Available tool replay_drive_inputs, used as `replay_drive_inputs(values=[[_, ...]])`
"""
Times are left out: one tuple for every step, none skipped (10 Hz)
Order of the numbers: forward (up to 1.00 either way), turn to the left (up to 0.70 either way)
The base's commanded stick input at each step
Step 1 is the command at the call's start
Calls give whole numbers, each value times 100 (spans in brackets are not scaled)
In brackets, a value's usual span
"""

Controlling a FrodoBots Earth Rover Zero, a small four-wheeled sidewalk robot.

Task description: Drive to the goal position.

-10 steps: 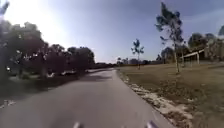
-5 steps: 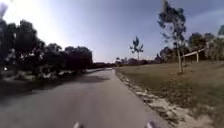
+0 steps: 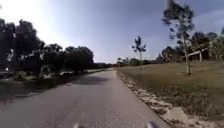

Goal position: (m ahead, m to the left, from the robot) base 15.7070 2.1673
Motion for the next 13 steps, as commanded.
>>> replay_drive_inputs(values=[[100, 3], [100, 22], [100, 40], [100, 35], [100, 21], [100, 8], [100, 2], [100, 2], [100, 2], [100, 2], [100, 2], [100, 2], [100, 2]])
